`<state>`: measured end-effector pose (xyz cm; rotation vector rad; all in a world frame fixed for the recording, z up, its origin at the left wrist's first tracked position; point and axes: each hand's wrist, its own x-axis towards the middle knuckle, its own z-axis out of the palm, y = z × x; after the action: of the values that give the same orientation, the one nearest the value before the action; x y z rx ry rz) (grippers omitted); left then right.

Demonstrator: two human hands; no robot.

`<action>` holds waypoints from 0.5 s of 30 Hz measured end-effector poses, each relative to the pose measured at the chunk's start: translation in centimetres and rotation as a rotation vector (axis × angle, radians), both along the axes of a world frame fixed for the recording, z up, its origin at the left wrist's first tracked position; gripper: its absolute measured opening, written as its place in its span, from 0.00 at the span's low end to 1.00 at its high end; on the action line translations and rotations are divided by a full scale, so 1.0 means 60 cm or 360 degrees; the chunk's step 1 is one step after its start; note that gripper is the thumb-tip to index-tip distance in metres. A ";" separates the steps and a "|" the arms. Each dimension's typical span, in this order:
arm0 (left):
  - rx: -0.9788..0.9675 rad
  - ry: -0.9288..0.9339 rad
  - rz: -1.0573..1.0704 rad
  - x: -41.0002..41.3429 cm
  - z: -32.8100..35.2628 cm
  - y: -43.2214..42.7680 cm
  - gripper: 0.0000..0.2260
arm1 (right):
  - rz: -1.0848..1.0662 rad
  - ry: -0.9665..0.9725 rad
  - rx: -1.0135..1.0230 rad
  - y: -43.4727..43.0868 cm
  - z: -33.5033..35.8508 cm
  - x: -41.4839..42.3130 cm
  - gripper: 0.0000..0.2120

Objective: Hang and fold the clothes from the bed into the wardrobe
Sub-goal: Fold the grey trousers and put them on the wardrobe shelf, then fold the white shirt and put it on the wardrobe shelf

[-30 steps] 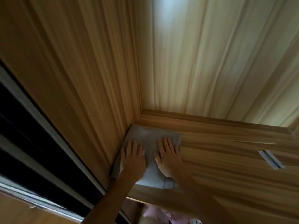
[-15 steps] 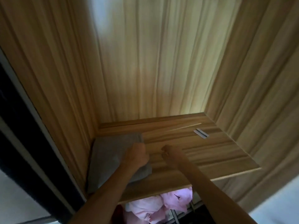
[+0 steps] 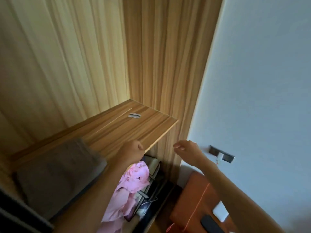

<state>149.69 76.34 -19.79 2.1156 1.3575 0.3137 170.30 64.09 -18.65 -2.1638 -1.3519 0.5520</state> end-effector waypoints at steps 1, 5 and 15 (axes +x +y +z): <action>0.0007 -0.0021 -0.0077 0.022 0.001 -0.015 0.05 | -0.0059 -0.0007 -0.0008 -0.029 0.001 0.012 0.11; 0.0005 0.0006 -0.0408 0.113 -0.002 -0.085 0.06 | -0.0327 0.0026 0.0000 -0.154 -0.006 0.061 0.11; 0.0088 0.0081 -0.1120 0.319 0.010 -0.383 0.09 | -0.0985 0.0104 0.0006 -0.538 -0.027 0.131 0.12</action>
<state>168.81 53.36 -19.19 2.4966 0.5592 0.0043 178.18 31.81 -20.29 -2.3714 -0.5859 0.3640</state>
